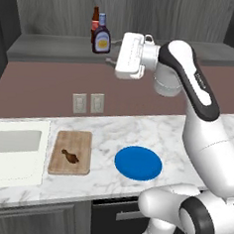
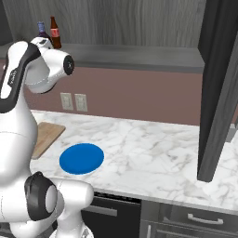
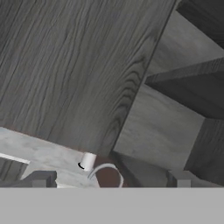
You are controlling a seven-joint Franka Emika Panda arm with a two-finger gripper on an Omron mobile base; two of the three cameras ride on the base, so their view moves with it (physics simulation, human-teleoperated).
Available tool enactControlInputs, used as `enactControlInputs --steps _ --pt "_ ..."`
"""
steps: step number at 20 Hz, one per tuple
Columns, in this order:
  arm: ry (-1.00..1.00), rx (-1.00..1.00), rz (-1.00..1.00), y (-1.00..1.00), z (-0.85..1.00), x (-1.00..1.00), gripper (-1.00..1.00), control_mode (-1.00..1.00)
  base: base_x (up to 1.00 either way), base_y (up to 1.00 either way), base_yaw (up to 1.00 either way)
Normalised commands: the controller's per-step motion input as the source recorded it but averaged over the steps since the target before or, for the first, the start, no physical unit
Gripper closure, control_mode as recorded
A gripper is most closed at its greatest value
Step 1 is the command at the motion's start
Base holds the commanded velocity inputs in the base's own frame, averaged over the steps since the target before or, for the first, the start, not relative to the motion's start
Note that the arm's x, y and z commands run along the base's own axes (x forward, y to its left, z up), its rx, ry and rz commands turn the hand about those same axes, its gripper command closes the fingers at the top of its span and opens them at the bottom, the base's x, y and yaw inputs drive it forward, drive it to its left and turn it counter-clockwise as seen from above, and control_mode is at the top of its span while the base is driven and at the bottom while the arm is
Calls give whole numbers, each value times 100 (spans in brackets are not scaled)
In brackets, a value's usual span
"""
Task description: Pick the chicken drumstick from the plate and place it on the cutting board. Then pick the condiment bottle from the cabinet and place it next to the cutting board.
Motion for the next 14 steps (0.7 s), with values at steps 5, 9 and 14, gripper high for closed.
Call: enactControlInputs --steps 5,9,14 --pt "0 0 -1 0 26 22 -100 -100 0 0 0" --pt "0 1 -1 0 27 21 -100 -100 0 0 0" --pt "0 2 -1 0 22 18 -100 -100 0 0 0"
